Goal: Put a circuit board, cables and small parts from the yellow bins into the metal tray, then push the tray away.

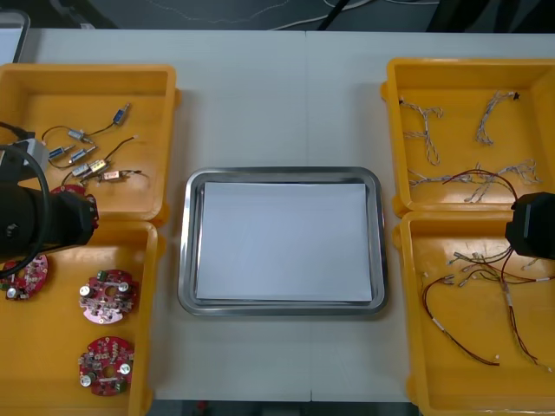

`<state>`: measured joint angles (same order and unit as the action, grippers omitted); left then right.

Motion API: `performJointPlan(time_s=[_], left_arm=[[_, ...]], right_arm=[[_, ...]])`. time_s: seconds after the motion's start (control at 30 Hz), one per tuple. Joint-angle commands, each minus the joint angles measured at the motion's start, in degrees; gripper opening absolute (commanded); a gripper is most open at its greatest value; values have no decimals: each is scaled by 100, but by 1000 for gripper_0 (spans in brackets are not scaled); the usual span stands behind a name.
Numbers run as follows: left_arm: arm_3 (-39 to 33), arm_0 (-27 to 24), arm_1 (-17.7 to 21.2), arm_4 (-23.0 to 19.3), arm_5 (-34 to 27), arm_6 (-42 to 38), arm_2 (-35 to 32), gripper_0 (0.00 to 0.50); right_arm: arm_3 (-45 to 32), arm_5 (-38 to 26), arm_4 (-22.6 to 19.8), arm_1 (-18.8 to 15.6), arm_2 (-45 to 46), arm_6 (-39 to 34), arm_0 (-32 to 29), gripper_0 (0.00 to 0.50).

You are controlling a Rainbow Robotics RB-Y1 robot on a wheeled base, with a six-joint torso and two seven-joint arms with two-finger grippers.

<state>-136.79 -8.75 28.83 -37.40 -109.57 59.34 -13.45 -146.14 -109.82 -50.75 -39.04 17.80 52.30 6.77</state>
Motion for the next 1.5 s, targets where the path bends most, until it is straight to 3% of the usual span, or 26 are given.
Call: performJointPlan(time_s=[0.03,0.4,0.87,1.5], left_arm=[[179,-478,211,-470,-43,87,185,0],[451,-997,220,-268,-43,-177,1002,0],[794,-1823,237,-250,-43,-1610,2356,0],[1049,-2201,563,-347,-38,-2383,3788,0]], right_arm=[[-169,-18,30,-210,-49,-142,-88,0],[-169,-18,30,-210,-49,-142,-88,0],[-169,-18,30,-210,-49,-142,-88,0],[-169,-18,30,-210,-49,-142,-88,0]])
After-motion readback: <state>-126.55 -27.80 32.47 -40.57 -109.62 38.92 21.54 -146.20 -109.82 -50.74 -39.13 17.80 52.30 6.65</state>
